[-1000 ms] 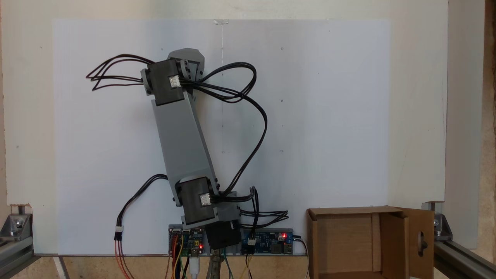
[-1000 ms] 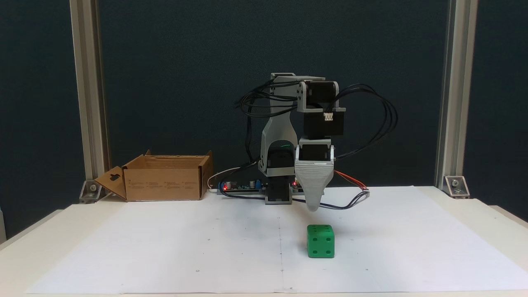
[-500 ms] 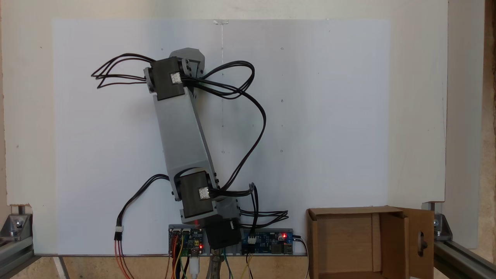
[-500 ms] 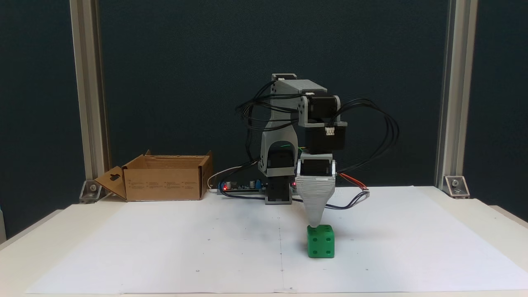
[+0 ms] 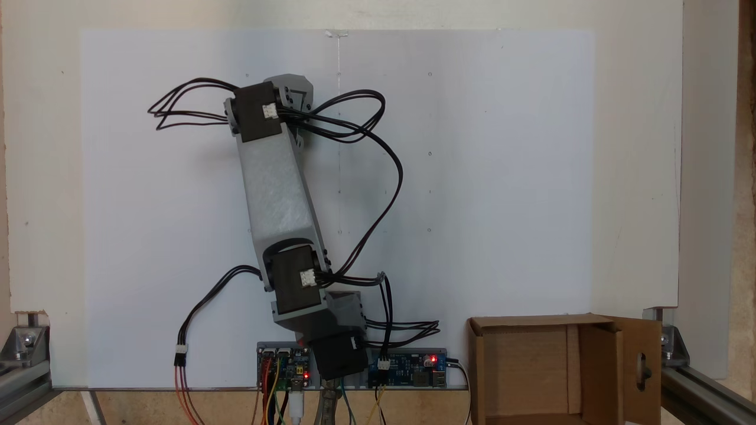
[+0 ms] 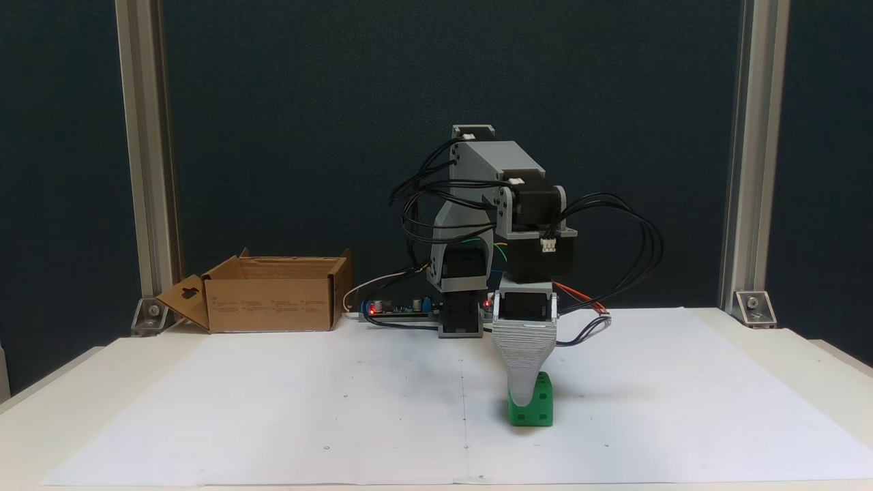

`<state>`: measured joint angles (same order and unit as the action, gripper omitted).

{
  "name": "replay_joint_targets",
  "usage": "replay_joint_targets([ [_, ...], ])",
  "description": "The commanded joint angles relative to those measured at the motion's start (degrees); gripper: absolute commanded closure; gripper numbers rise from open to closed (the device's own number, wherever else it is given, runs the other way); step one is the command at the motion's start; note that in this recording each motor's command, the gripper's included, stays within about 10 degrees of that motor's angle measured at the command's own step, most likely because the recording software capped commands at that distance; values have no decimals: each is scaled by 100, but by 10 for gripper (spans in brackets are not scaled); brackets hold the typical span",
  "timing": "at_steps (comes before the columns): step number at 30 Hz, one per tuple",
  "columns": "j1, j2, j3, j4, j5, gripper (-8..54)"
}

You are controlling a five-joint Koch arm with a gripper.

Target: Grasp a green dice and put it in the bin.

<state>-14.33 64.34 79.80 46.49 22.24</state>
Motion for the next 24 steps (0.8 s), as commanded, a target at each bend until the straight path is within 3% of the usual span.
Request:
replay_joint_targets([
  [1,-35,18,-79,-53,334,25],
  [24,-62,-439,-79,-237,325,40],
])
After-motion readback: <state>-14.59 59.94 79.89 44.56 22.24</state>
